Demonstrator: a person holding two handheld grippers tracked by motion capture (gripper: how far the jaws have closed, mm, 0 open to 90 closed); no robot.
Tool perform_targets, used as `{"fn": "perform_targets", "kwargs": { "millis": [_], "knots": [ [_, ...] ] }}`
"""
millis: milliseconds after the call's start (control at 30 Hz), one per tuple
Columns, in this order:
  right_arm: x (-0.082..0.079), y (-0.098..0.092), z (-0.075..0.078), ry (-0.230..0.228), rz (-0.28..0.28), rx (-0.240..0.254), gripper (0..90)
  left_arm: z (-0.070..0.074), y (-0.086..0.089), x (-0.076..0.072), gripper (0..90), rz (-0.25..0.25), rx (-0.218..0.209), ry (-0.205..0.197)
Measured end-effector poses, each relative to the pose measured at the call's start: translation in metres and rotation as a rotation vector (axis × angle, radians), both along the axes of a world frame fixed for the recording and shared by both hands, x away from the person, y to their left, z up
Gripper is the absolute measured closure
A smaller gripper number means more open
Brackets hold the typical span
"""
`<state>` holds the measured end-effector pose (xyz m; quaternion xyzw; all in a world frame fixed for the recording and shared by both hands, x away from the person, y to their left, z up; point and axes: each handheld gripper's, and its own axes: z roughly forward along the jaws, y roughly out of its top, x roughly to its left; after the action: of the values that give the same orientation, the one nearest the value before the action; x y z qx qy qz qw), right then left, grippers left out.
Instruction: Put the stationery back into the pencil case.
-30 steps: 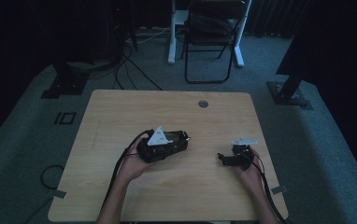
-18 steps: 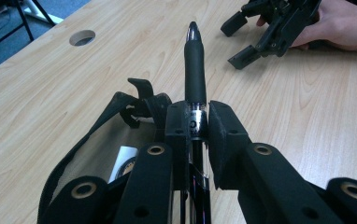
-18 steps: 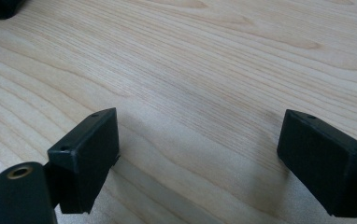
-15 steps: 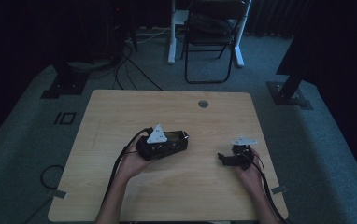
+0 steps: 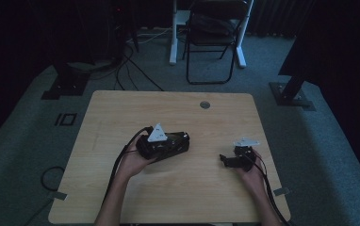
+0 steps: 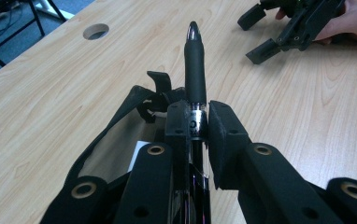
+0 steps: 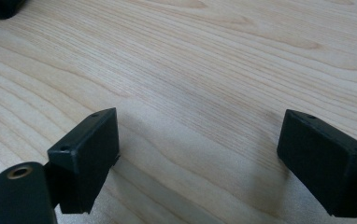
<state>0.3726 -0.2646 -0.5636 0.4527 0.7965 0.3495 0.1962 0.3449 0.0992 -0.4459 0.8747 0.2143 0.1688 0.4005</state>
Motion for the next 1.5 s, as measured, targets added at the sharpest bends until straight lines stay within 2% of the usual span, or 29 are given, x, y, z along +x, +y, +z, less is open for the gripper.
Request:
{"fn": "perform_targets", "kwargs": {
  "millis": [667, 1500],
  "knots": [
    [0.001, 0.000, 0.000, 0.000, 0.000, 0.001, 12.8, -0.005, 0.004, 0.010, 79.4, 0.029, 0.002, -0.004],
    [0.001, 0.000, 0.000, -0.001, 0.000, 0.001, 12.8, -0.011, 0.005, 0.019, 79.3, 0.064, 0.026, -0.020]
  ]
}}
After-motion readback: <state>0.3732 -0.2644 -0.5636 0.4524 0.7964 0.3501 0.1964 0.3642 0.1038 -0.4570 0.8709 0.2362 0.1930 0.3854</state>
